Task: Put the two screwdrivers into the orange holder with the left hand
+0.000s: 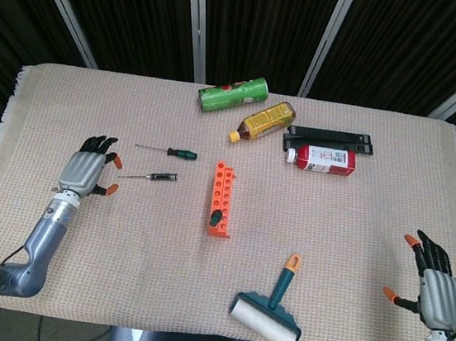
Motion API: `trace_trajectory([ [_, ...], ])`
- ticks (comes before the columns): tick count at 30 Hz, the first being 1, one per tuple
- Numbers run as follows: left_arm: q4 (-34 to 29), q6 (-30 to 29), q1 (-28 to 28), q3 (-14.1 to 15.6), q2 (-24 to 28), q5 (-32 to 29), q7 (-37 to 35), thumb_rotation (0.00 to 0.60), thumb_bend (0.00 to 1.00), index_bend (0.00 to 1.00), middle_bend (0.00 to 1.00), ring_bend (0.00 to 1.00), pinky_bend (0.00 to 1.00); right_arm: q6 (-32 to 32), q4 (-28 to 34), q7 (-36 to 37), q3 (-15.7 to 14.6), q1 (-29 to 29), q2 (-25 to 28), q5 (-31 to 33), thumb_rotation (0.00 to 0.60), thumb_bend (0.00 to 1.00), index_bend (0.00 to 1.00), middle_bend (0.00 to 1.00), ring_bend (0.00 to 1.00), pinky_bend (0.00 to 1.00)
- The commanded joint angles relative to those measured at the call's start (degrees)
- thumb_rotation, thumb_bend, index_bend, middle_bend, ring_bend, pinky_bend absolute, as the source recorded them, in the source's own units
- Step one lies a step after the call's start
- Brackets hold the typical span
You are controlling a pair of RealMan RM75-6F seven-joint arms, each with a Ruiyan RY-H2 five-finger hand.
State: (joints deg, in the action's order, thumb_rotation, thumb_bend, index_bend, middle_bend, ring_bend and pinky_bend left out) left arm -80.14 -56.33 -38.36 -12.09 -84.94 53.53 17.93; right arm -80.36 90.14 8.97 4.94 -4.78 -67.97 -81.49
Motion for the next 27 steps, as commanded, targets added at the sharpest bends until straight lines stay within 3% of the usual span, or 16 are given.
trace_trajectory([
  [1,3.42,2.34,-2.86,-0.82,-2.67,-3.49,3.85,0.6,0.34,0.4,0.05,0.0,0.0,0.01,-0.01,-0.03,0.01,-0.02,0.01,0.02,0.6,0.0,0.1,0.0,0.0,0.0],
  [4,5.59,2.94,-4.56,-1.5,-4.77,-5.49,6.09,0.6,0.42,0.4,0.05,0.0,0.0,-0.03,-0.03,0.03,0.02,0.02,0.04,0.08,0.6,0.0,0.1,0.0,0.0,0.0],
  [10,10.64,4.78,-8.82,-3.41,-10.02,-11.08,10.57,0.6,0.45,0.39,0.04,0.0,0.0,-0.33,-0.02,0.31,0.07,0.18,0.17,0.12,0.6,0.0,0.1,0.0,0.0,0.0],
  [27,20.15,6.02,-15.87,-5.29,-20.05,-17.52,16.83,0.6,0.31,0.44,0.03,0.0,0.0,-1.0,-0.01,0.63,0.27,0.6,0.32,0.43,0.6,0.0,0.1,0.0,0.0,0.0],
])
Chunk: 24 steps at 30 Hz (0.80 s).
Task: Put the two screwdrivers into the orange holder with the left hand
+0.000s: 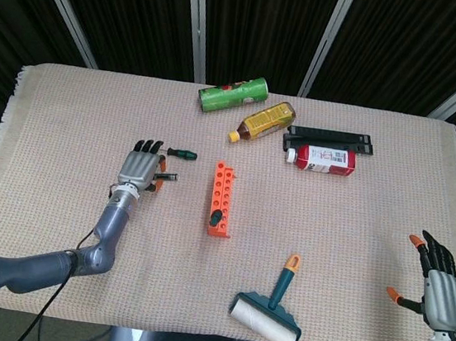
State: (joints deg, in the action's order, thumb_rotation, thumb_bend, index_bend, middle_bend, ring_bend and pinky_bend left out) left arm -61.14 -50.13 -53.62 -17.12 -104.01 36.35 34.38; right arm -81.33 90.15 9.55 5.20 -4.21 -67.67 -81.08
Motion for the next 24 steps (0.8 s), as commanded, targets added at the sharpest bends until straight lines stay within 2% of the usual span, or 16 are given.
trace_trajectory([
  [1,1.73,-0.18,-0.81,-0.29,-1.37,-0.33,0.46,0.6,0.3,0.44,0.03,0.0,0.0,-0.06,-0.05,0.09,0.01,0.06,0.02,0.05,0.6,0.0,0.1,0.0,0.0,0.0],
  [9,5.12,0.01,-1.93,-0.71,-3.75,0.05,0.5,0.6,0.3,0.42,0.03,0.0,0.0,-0.01,-0.25,0.26,0.15,0.12,0.02,0.35,0.6,0.0,0.1,0.0,0.0,0.0],
  [24,9.56,1.81,-3.11,-1.28,-7.25,-0.16,0.66,0.599,0.33,0.46,0.03,0.0,0.0,0.22,-0.6,0.51,0.42,0.13,-0.1,0.91,0.6,0.0,0.1,0.0,0.0,0.0],
])
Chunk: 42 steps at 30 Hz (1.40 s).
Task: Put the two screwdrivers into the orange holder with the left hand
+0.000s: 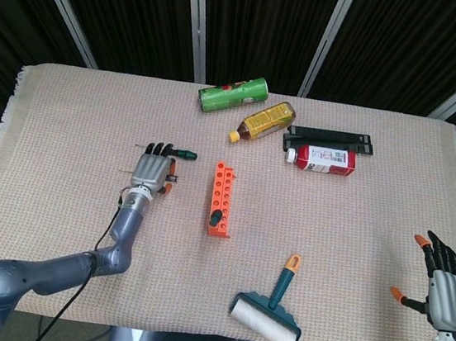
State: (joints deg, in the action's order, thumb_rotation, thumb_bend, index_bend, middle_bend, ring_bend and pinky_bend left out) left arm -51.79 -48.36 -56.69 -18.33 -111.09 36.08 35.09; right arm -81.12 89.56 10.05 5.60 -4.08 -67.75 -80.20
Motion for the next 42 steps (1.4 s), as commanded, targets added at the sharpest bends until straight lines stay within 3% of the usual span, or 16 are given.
trace_trajectory([
  [1,0.42,0.04,-0.07,-0.09,-0.23,0.22,-0.02,0.599,0.33,0.46,0.03,0.0,0.0,0.05,-0.03,0.0,0.02,-0.01,-0.02,0.05,0.6,0.0,0.1,0.0,0.0,0.0],
  [10,0.93,0.15,0.28,-1.03,-0.75,1.45,-2.35,0.6,0.43,0.57,0.1,0.0,0.0,0.58,-0.17,-0.03,0.06,-0.18,-0.14,0.33,0.6,0.0,0.1,0.0,0.0,0.0],
  [17,-2.23,-0.89,1.88,-3.99,0.55,4.39,-10.64,0.6,0.47,0.64,0.16,0.0,0.0,0.55,-0.12,0.07,0.03,-0.16,-0.08,0.18,0.6,0.0,0.1,0.0,0.0,0.0],
  [25,-17.75,-2.02,7.25,-10.48,8.83,7.13,-25.57,0.6,0.5,0.67,0.23,0.0,0.0,0.25,-0.11,0.45,-0.16,-0.01,0.06,-0.33,0.6,0.0,0.1,0.0,0.0,0.0],
  [31,-30.92,0.24,13.09,-15.48,16.2,9.11,-40.67,0.6,0.53,0.67,0.23,0.0,0.0,0.29,-0.14,0.71,-0.27,-0.11,0.12,-0.76,0.6,0.0,0.1,0.0,0.0,0.0],
  [42,-36.73,3.96,14.26,-19.99,17.88,15.63,-58.35,0.6,0.55,0.66,0.23,0.0,0.02,-0.61,0.24,0.76,-0.36,0.25,0.27,-1.24,0.6,0.0,0.1,0.0,0.0,0.0],
])
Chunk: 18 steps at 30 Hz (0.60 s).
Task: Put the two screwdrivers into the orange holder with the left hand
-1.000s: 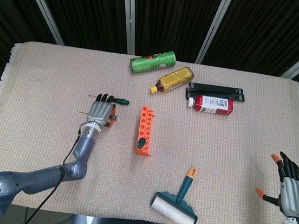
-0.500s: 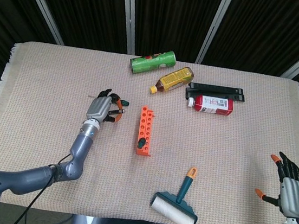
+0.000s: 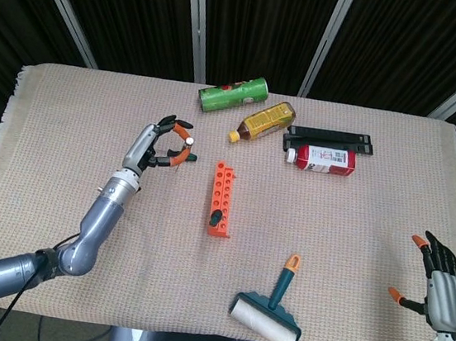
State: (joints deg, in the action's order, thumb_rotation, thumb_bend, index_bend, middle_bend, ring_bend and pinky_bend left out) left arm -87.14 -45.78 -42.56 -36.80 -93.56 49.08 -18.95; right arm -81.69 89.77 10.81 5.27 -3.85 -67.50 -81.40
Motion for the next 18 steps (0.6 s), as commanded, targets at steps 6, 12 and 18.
trace_trajectory([
  [6,-0.05,0.81,-2.19,-1.81,-2.31,4.96,-9.0,0.6,0.55,0.64,0.24,0.0,0.02,0.0,0.01,0.09,-0.01,0.01,0.02,-0.04,0.6,0.0,0.1,0.0,0.0,0.0],
  [12,3.79,2.17,-6.36,-2.04,-6.13,3.37,-12.22,0.6,0.55,0.63,0.24,0.0,0.02,0.03,-0.25,0.59,0.11,0.09,0.12,0.24,0.6,0.0,0.1,0.0,0.0,0.0],
  [18,6.69,3.91,-8.64,-2.55,-8.17,1.22,-15.43,0.599,0.55,0.62,0.23,0.0,0.03,0.1,-0.48,1.08,0.26,0.15,0.2,0.56,0.6,0.0,0.11,0.0,0.0,0.0],
])
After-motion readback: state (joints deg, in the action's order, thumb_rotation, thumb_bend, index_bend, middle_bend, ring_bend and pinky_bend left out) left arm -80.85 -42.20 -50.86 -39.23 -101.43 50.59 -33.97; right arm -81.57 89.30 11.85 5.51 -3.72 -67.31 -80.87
